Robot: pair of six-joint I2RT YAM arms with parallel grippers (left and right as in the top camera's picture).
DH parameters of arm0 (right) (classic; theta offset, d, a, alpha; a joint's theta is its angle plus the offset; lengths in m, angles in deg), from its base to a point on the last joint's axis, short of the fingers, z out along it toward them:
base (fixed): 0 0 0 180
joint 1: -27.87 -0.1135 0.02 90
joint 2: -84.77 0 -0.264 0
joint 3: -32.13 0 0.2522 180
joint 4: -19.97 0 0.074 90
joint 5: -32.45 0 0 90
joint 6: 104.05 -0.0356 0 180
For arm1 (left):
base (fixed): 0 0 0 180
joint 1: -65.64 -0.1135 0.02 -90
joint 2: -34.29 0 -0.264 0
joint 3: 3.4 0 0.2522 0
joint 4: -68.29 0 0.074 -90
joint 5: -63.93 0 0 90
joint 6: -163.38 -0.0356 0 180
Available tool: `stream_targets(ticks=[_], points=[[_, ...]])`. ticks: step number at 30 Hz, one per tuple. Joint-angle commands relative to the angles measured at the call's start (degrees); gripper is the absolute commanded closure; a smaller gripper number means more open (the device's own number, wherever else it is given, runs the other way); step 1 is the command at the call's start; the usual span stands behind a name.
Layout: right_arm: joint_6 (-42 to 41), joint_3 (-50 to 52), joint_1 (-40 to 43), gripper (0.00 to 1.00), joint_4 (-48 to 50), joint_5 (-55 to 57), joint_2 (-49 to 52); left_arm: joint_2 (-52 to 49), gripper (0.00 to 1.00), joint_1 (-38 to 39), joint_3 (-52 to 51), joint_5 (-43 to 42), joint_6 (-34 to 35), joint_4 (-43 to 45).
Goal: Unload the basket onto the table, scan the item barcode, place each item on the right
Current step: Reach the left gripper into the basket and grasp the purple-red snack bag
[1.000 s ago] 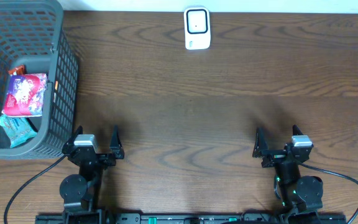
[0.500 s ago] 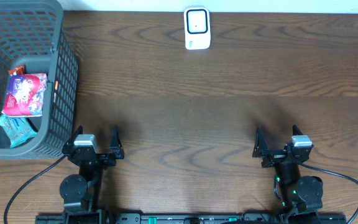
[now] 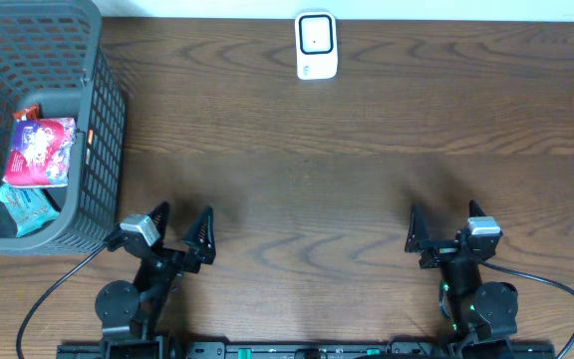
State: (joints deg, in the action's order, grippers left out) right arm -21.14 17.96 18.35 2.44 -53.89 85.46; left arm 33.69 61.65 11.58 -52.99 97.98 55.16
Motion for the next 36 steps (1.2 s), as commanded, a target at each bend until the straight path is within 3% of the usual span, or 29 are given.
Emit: stream_targets(ticks=[1,6,11,14,27,36], points=[[0.50,0.09,0.96,0.01,-0.20,0.11,-0.35,0.37,0.02,-0.17,-0.94,-5.11,8.31,0.50],[0.50,0.09,0.96,0.01,-0.20,0.11,-0.35,0.37,0.02,-0.17,-0.94,-7.80,9.14,5.16],[0.50,0.09,0.96,0.01,-0.20,0.11,-0.35,0.37,0.02,-0.17,-0.76,-8.24,9.11,22.86],[0.50,0.09,0.96,0.01,-0.20,0.11,-0.35,0.37,0.02,-0.17,0.20,-7.98,9.11,27.98],[0.50,0.09,0.96,0.01,-0.20,0.11,-0.35,-0.81,0.02,-0.20,6.93,-3.45,5.14,28.04],[0.50,0.09,0.96,0.01,-0.20,0.11,-0.35,-9.03,0.02,-0.20,16.02,-3.43,0.76,28.09]])
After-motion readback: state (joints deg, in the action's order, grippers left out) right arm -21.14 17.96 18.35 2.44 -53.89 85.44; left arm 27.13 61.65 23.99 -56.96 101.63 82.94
